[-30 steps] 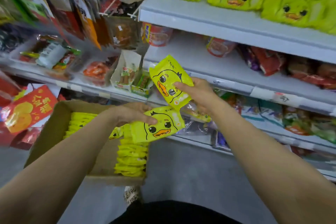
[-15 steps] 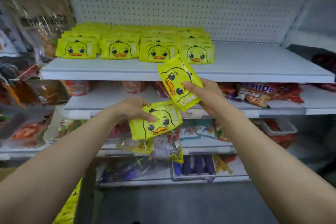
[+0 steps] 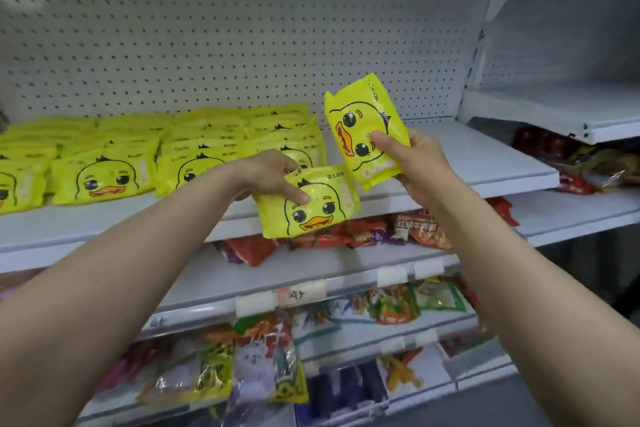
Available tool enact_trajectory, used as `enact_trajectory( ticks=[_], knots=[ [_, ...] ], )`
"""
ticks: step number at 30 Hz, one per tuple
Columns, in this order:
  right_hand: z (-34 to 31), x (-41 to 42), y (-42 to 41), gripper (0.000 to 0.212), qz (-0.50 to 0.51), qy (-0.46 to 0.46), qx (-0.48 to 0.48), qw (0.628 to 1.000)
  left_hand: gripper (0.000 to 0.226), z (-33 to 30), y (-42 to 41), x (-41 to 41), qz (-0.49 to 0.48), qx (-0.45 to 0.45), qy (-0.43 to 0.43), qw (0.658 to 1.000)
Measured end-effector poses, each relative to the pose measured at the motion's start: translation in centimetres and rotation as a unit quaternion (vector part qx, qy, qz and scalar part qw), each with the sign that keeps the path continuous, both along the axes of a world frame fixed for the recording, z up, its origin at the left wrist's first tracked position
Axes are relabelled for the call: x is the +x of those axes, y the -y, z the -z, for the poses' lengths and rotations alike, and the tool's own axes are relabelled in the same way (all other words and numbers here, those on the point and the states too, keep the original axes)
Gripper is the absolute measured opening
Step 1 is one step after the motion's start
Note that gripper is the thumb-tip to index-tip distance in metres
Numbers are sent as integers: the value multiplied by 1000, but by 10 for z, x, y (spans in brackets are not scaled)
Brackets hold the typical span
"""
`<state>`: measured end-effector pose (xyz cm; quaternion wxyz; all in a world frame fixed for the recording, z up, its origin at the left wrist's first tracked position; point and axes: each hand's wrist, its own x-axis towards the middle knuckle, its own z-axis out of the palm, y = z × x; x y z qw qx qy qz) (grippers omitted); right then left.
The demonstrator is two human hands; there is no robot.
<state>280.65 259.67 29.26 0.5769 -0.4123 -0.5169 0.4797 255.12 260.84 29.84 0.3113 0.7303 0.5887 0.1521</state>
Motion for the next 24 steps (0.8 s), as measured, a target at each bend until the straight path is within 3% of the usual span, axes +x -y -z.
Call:
enact_trajectory(
  ticks=[3,7,10,19,24],
  knots=[
    [-17,22,-42,29,7,2,13,1000,44,-11,-50,32,39,13,-10,999],
    [-36,48,-100,36,24,15,34,999,69,-30,-112,67,62,12,-14,998],
    [-46,65,-137,29,29,25,42,998,86,-42,-155,88,60,21,-35,997],
    [-41,103,-214,25,37,10,49,998,53,-48,-242,127,49,17,-53,997],
    [-46,115,-251,19,25,15,55,998,47,-48,-280,125,12,50,-106,993]
  ],
)
